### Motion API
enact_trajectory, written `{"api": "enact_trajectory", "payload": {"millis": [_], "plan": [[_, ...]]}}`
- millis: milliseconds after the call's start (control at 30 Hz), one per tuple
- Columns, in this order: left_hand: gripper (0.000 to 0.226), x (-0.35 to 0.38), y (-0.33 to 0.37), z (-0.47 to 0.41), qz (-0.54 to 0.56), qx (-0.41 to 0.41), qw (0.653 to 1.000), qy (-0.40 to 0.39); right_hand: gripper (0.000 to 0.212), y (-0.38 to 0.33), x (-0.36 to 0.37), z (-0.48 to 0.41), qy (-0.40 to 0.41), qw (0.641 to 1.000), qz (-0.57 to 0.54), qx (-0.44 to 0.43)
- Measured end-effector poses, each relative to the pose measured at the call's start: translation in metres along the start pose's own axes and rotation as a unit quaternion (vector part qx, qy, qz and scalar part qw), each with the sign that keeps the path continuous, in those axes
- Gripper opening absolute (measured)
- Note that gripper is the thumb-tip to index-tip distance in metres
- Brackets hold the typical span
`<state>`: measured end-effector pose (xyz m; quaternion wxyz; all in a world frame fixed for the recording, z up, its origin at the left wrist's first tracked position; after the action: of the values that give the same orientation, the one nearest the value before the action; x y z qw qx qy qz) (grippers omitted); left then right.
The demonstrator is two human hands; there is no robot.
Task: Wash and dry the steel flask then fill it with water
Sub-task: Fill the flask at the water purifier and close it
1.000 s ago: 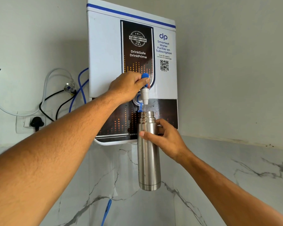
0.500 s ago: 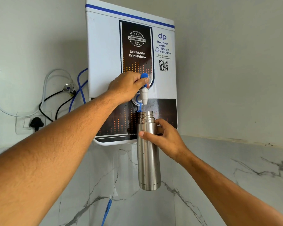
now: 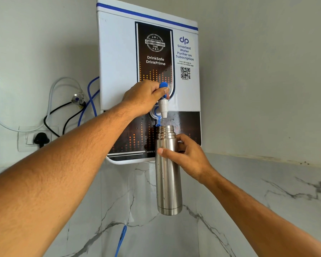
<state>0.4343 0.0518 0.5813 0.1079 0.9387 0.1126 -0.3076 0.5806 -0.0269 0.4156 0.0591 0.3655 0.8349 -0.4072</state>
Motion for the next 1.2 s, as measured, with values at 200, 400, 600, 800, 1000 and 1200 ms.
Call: {"api": "enact_trajectory", "payload": {"millis": [200, 400, 600, 800, 1000, 1200], "plan": [[0.036, 0.0002, -0.0001, -0.0001, 0.000, -0.001, 1.000, -0.001, 0.062, -0.0012, -0.0002, 0.0013, -0.001, 1.000, -0.007, 0.000], [0.035, 0.0004, -0.0017, -0.0016, 0.003, -0.001, 1.000, 0.001, 0.063, -0.0012, 0.0003, 0.0017, 0.002, 1.000, -0.010, -0.002], [0.034, 0.0013, -0.0017, -0.0021, 0.005, 0.001, 1.000, 0.000, 0.060, -0.0025, 0.0002, 0.0023, -0.002, 1.000, -0.012, -0.003], [0.035, 0.0003, -0.0013, -0.0014, 0.006, 0.004, 1.000, 0.001, 0.061, -0.0010, -0.0001, 0.0018, -0.001, 1.000, -0.014, -0.003], [0.036, -0.0001, -0.0005, -0.0009, 0.001, 0.003, 1.000, -0.001, 0.061, -0.0008, 0.0001, 0.0015, 0.000, 1.000, -0.010, -0.003], [0.036, -0.0002, -0.0003, -0.0010, 0.001, -0.001, 1.000, 0.000, 0.062, 0.0004, -0.0002, 0.0008, 0.001, 1.000, -0.011, -0.002]]}}
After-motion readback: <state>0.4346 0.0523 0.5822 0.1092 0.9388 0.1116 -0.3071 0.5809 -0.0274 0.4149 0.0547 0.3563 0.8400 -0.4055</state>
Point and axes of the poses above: each hand's wrist, its own z-axis away from the middle knuckle, its own x-axis out of the palm, y = z × x, the point moved 2 cm from there along -z, towards the middle knuckle, and after that the axes turned 8 degrees about -y, right-handed, at the moved point
